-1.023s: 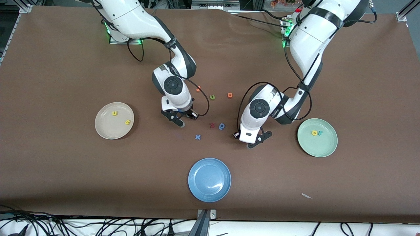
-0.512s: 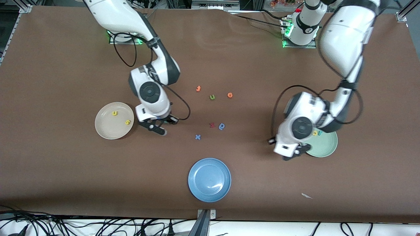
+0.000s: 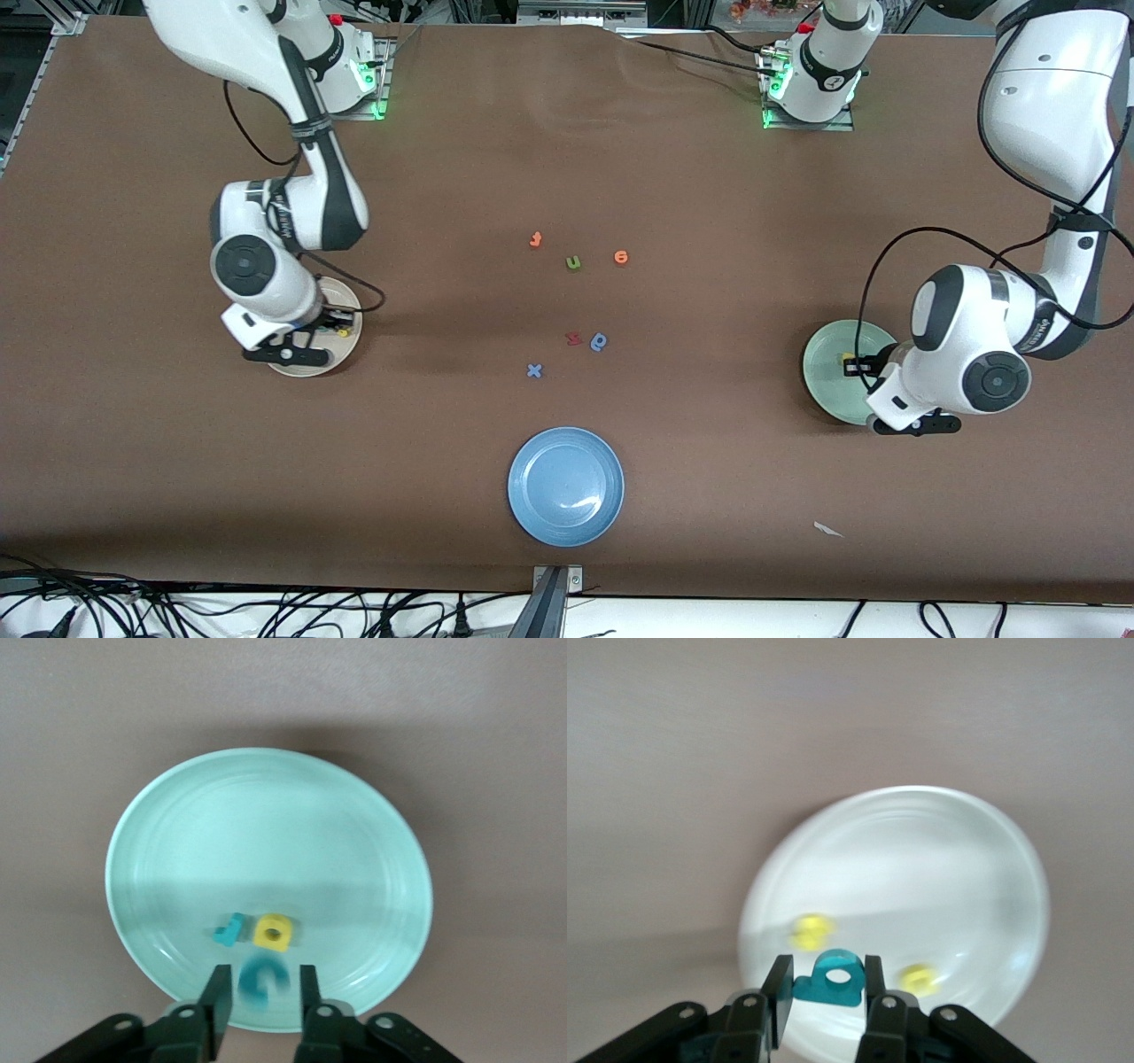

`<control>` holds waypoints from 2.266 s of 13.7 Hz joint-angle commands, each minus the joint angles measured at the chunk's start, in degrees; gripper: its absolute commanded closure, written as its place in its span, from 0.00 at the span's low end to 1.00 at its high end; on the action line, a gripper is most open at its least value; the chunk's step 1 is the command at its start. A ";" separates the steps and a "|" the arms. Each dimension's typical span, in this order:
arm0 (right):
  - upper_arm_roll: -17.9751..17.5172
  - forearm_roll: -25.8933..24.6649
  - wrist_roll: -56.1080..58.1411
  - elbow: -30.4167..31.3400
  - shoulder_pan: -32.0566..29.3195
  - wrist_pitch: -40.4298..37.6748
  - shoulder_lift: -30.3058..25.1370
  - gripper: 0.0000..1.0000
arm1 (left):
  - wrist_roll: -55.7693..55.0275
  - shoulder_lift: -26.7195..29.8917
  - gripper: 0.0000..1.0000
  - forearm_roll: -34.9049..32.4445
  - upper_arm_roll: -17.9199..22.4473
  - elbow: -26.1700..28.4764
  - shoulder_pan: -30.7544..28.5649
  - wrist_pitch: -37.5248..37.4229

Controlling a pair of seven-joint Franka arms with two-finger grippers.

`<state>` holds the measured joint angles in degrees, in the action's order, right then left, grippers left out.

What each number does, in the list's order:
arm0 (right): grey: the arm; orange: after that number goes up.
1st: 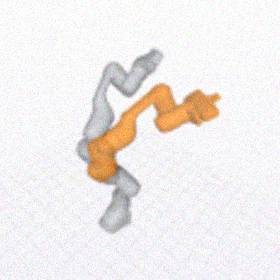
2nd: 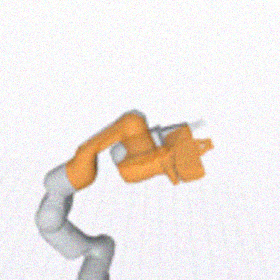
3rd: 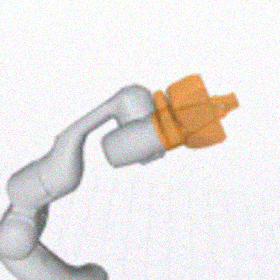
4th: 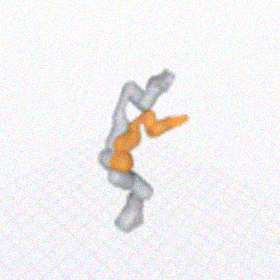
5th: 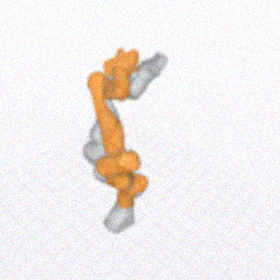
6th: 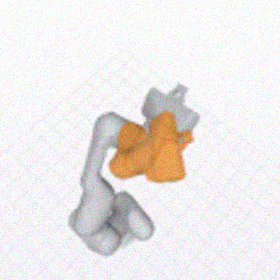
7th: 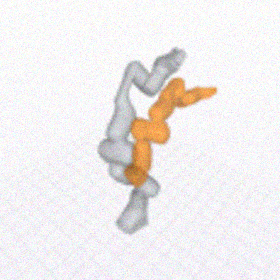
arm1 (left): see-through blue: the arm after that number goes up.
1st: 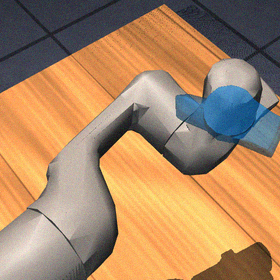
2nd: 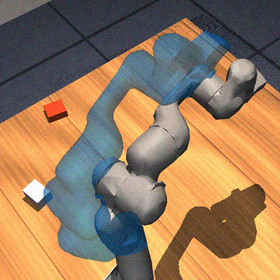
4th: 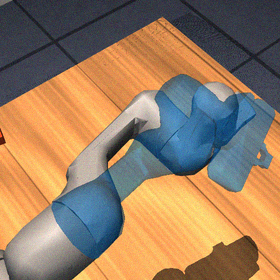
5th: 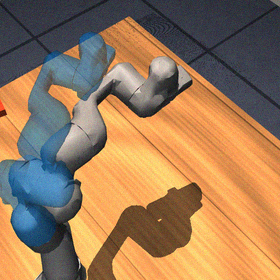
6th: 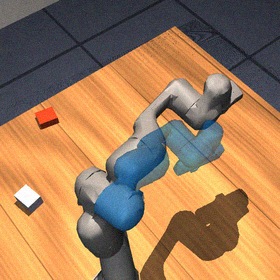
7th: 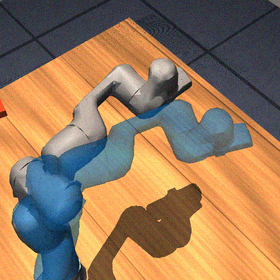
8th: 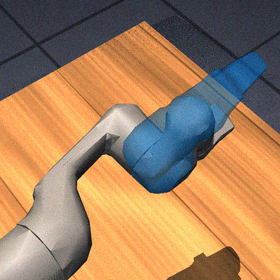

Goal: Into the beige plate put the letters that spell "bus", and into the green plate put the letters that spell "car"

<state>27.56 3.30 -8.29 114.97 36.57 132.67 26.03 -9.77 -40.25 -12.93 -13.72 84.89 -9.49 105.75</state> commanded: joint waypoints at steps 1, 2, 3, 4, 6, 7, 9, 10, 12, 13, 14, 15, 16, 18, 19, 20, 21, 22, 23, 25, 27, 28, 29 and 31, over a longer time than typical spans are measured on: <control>0.83 0.48 8.70 10.51 -1.31 13.70 -1.42 0.74 | -0.67 1.84 0.00 -0.26 -0.60 -0.16 -0.18 -0.54; 0.74 0.48 10.90 11.06 -2.54 16.11 -0.72 0.51 | -3.56 2.97 0.00 -0.43 -0.51 -0.17 -0.09 -0.54; 0.74 0.48 11.45 10.71 -2.73 16.13 -0.80 0.11 | -5.33 3.68 0.00 -0.26 -0.51 -0.17 -0.27 -0.54; 0.74 0.57 11.54 10.19 -2.64 15.69 -1.24 0.01 | -5.52 4.82 0.00 -0.26 -0.51 -0.17 -0.79 -0.54; 0.56 0.57 11.54 6.60 -2.64 9.32 -1.77 0.00 | -5.35 7.02 0.00 -0.08 -0.78 -0.17 -2.63 -1.59; 0.47 0.66 11.45 3.10 -2.64 3.79 -1.77 0.01 | -5.26 8.33 0.00 -0.08 -0.86 -0.17 -2.73 -3.51; 0.39 0.75 10.93 -3.67 -2.55 -6.76 -1.68 0.01 | -5.00 10.27 0.00 0.35 -0.95 -0.60 -3.86 -6.33; 0.39 0.75 10.92 -6.75 -2.55 -11.60 -1.68 0.00 | -4.65 10.54 0.00 1.40 -1.04 -1.65 -4.39 -7.65; 0.38 0.83 10.92 -12.55 -2.46 -20.91 -1.77 0.01 | -2.55 11.07 0.00 3.68 -0.95 -3.76 -5.45 -9.77; 0.39 1.62 10.92 -15.89 -2.46 -25.66 -1.86 0.00 | -1.06 11.42 0.00 5.53 -0.52 -3.77 -5.45 -9.86; 0.56 4.32 10.84 -19.23 -2.55 -30.14 -1.94 0.00 | 0.44 13.60 0.00 6.41 -0.25 -2.81 -5.45 -9.86; 0.82 6.70 11.10 -21.96 -2.55 -34.28 -2.03 0.00 | 2.10 16.14 0.00 6.95 0.88 -1.67 -5.11 -9.95; 1.61 7.51 11.45 -25.64 -2.73 -38.58 -2.12 0.00 | 4.21 19.13 0.00 9.30 4.03 0.17 -3.36 -9.95; 0.31 7.69 11.63 -29.10 -3.25 -41.18 -3.95 0.00 | 9.12 25.01 0.00 12.91 10.62 3.25 0.77 -9.86; -2.57 6.56 11.54 -29.02 -4.56 -39.78 -5.97 0.00 | 11.85 28.44 0.00 12.93 11.78 5.09 2.00 -9.77; -5.73 3.59 11.71 -29.10 -8.66 -39.68 -8.08 0.00 | 13.18 31.52 0.00 12.84 13.44 6.50 3.76 -9.34; -10.38 -0.79 11.54 -28.84 -13.40 -39.42 -10.71 0.00 | 13.28 34.07 0.00 12.67 16.25 6.95 6.38 -8.90; -15.30 -3.01 11.19 -28.49 -18.58 -38.72 -13.69 0.00 | 13.20 36.10 0.00 12.66 18.01 6.95 8.33 -8.89; -19.78 -4.08 11.54 -28.31 -23.16 -38.45 -15.81 0.00 | 13.02 38.03 0.00 12.49 18.12 6.95 8.87 -8.89; -28.84 -5.14 10.75 -23.07 -33.17 -38.80 -20.99 0.00 | 12.76 39.63 0.00 12.40 18.29 7.04 9.92 -8.89; -30.64 -3.48 9.79 -18.31 -36.65 -38.28 -25.74 0.00 | 13.10 39.64 0.00 12.40 18.30 7.48 9.75 -8.98; -30.55 -3.39 8.65 -18.29 -36.83 -39.06 -26.63 0.00 | 13.11 39.29 0.00 12.40 18.21 7.31 9.66 -9.41; -30.12 -3.21 7.33 -18.73 -37.18 -39.59 -26.99 0.00 | 12.85 39.20 0.00 12.40 17.95 7.04 9.66 -9.68; -28.27 -2.33 7.58 -18.73 -37.27 -40.38 -27.69 0.00 | 12.67 39.20 0.00 12.49 17.94 6.43 9.58 -10.21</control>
<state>-1.15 -0.29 -0.14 94.56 0.26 92.85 0.32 1.66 -1.39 -1.42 3.62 91.57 -0.35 95.69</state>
